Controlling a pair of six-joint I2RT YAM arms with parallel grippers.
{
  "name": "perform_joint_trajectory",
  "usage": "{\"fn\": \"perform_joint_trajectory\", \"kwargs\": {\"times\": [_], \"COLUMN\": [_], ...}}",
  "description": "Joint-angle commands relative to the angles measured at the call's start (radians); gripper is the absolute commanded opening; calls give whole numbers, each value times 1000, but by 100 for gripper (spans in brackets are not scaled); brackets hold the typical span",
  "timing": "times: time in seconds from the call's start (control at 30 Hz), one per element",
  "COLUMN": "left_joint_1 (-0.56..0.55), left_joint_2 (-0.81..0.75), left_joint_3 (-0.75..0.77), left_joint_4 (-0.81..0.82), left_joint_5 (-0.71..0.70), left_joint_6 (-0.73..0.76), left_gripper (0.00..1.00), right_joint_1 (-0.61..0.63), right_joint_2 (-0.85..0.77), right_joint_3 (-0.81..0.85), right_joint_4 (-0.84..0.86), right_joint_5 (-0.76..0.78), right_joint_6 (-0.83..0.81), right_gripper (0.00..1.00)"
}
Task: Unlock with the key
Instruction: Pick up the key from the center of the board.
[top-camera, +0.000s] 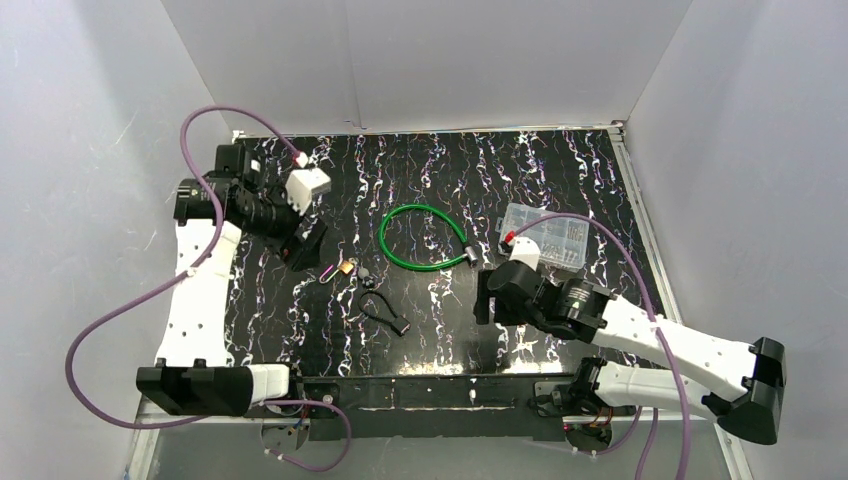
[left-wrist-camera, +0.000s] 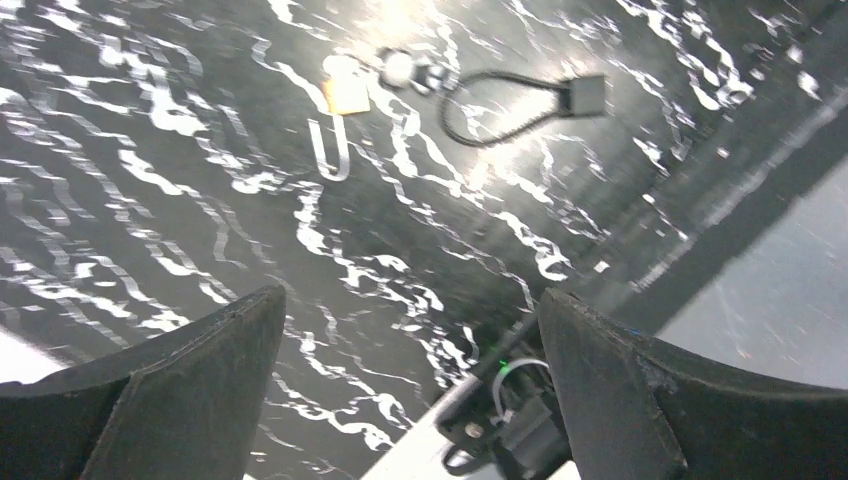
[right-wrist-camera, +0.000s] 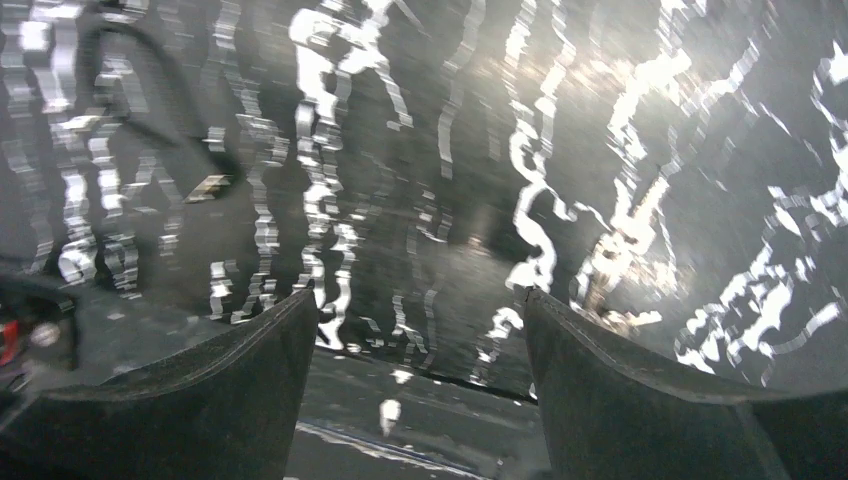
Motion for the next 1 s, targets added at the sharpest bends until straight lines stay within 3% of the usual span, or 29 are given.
{"fn": "perform_joint_trajectory", "kwargs": {"times": [0.0, 0.17, 0.53, 0.8, 0.97], "left_joint_1": [2, -8, -21, -31, -38], "left_joint_2": [-13, -249, -169, -149, -154], "left_joint_3": [-131, -274, -294, -281, -270], "left_joint_4": [-117, 82, -16, -27, -20], "left_joint_5": [115, 113, 99, 112, 110], "left_joint_6": [46, 20, -26, -49, -54], "left_gripper": [98, 98, 98, 98, 98], "right_joint_1": [-28, -79, -299, -334, -334], "right_joint_2": [30, 58, 150, 277, 265], "right_joint_3": [-73, -152, -232, -229, -266], "right_joint_4": [-151, -141, 52, 124, 132], "right_joint_5": [70, 99, 32, -3, -17], "right_joint_6": [248, 298, 184, 150, 172], "right_gripper": [81, 81, 73, 56, 52]}}
